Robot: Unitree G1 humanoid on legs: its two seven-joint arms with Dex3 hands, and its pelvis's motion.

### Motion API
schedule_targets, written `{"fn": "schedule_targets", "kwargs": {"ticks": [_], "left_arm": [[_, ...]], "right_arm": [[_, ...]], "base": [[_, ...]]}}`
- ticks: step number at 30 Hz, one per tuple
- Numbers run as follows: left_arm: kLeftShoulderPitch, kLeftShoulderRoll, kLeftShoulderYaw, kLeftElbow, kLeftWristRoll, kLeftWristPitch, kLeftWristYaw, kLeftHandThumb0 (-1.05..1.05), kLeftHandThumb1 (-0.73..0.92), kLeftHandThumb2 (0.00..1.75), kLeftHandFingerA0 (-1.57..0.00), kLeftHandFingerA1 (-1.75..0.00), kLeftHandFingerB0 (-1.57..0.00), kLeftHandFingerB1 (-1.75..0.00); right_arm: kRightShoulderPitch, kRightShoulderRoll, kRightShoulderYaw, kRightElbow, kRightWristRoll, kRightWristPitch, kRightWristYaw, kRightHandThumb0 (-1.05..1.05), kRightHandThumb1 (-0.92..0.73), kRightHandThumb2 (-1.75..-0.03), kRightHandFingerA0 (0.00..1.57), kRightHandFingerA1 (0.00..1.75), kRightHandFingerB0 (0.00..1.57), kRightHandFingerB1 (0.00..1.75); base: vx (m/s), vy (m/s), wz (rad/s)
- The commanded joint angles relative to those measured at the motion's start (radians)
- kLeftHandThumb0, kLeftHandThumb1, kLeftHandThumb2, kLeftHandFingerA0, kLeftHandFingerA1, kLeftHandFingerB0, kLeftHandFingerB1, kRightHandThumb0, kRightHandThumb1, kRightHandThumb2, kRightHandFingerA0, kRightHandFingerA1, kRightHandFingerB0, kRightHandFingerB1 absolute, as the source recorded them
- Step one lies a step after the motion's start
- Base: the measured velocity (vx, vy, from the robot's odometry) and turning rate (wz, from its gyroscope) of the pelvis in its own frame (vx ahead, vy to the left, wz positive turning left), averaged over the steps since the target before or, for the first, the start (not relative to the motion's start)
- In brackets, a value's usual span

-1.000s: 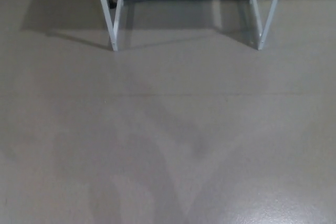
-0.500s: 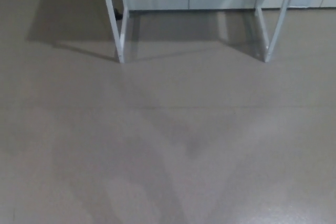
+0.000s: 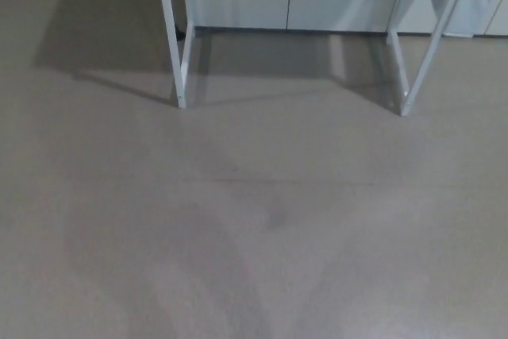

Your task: The robot walk towards a table in front and pick up a black pencil case on the left hand side and put the pencil case into a small container on the right hand side

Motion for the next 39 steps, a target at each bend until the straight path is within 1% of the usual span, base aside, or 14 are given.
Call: {"fn": "schedule_targets", "kwargs": {"ticks": [1,4,7,9,13,15,24,25,27,28,30,31,32,39], "left_arm": [[0.005,0.002,-0.002,0.000,0.004,-0.011,0.007,-0.37,0.50,0.55,-0.47,-0.39,-0.25,-0.31],[0.003,0.003,-0.005,-0.005,0.008,-0.011,0.011,-0.36,0.50,0.55,-0.45,-0.39,-0.25,-0.31],[0.010,0.003,-0.004,-0.022,0.004,-0.005,0.007,-0.35,0.50,0.55,-0.49,-0.39,-0.25,-0.31],[0.010,0.005,-0.008,-0.028,0.009,-0.005,0.008,-0.35,0.51,0.55,-0.47,-0.39,-0.25,-0.31],[0.016,0.002,-0.007,-0.043,0.004,-0.001,0.004,-0.35,0.51,0.55,-0.45,-0.39,-0.25,-0.32],[0.005,0.002,-0.007,-0.027,0.004,-0.004,0.003,-0.35,0.51,0.55,-0.49,-0.40,-0.26,-0.32],[0.008,0.009,-0.018,-0.015,0.017,-0.019,0.015,-0.35,0.51,0.55,-0.48,-0.40,-0.26,-0.32],[0.007,0.008,-0.018,-0.016,0.017,-0.015,0.018,-0.24,0.34,0.85,-0.35,-0.59,-0.14,-0.49],[0.004,0.006,-0.017,-0.012,0.015,-0.008,0.022,-0.24,0.33,0.84,-0.35,-0.59,-0.14,-0.49],[0.003,0.008,-0.016,-0.009,0.012,-0.010,0.017,-0.35,0.49,0.55,-0.44,-0.39,-0.27,-0.32],[0.004,0.011,-0.019,-0.010,0.014,-0.013,0.014,-0.37,0.50,0.55,-0.43,-0.39,-0.27,-0.32],[0.009,0.011,-0.021,-0.013,0.016,-0.020,0.016,-0.26,0.33,0.85,-0.35,-0.59,-0.13,-0.49],[0.015,0.010,-0.023,-0.017,0.018,-0.027,0.019,-0.36,0.51,0.55,-0.47,-0.40,-0.27,-0.32],[0.005,0.013,-0.025,-0.011,0.018,-0.015,0.017,-0.36,0.50,0.55,-0.44,-0.39,-0.27,-0.31]], "right_arm": [[-0.003,-0.018,0.006,0.006,-0.009,0.003,-0.017,-0.34,-0.65,-0.59,0.57,0.58,0.33,0.42],[-0.007,-0.019,0.009,0.006,-0.009,0.000,-0.018,-0.34,-0.65,-0.59,0.57,0.58,0.32,0.42],[-0.006,-0.017,0.013,0.005,-0.012,0.003,-0.024,-0.35,-0.65,-0.59,0.59,0.57,0.33,0.42],[-0.011,-0.018,0.016,0.004,-0.014,0.007,-0.028,-0.34,-0.65,-0.59,0.58,0.57,0.33,0.42],[-0.011,-0.018,0.015,0.006,-0.009,0.006,-0.022,-0.32,-0.66,-0.59,0.58,0.56,0.32,0.41],[-0.016,-0.020,0.019,0.008,-0.012,0.006,-0.023,-0.33,-0.66,-0.59,0.58,0.56,0.32,0.40],[-0.020,-0.018,0.031,0.005,-0.019,0.016,-0.031,-0.33,-0.66,-0.61,0.58,0.55,0.31,0.40],[-0.020,-0.018,0.033,0.006,-0.021,0.017,-0.032,-0.33,-0.66,-0.60,0.60,0.55,0.32,0.40],[-0.022,-0.018,0.037,0.002,-0.024,0.022,-0.038,-0.32,-0.66,-0.60,0.60,0.55,0.32,0.40],[-0.023,-0.017,0.037,0.004,-0.024,0.022,-0.038,-0.33,-0.67,-0.60,0.60,0.55,0.32,0.40],[-0.023,-0.017,0.041,0.002,-0.026,0.023,-0.039,-0.33,-0.67,-0.60,0.60,0.55,0.32,0.40],[-0.021,-0.017,0.041,0.001,-0.025,0.025,-0.039,-0.31,-0.67,-0.61,0.59,0.55,0.32,0.40],[-0.017,-0.017,0.040,-0.001,-0.022,0.027,-0.036,-0.31,-0.68,-0.61,0.59,0.54,0.32,0.39],[-0.023,-0.015,0.043,0.007,-0.024,0.024,-0.043,-0.32,-0.66,-0.59,0.60,0.56,0.33,0.40]], "base": [[0.19,-0.005,0.11],[0.19,-0.073,0.07],[0.22,-0.156,0.16],[0.20,-0.219,0.11],[0.30,-0.433,0.57],[0.25,-0.373,0.33],[0.35,-0.002,-0.05],[0.49,0.162,-0.46],[0.48,0.211,-0.37],[0.47,0.170,-0.50],[0.43,0.147,-0.14],[0.35,0.092,-0.03],[0.35,0.059,0.02],[0.37,-0.069,0.17]]}}
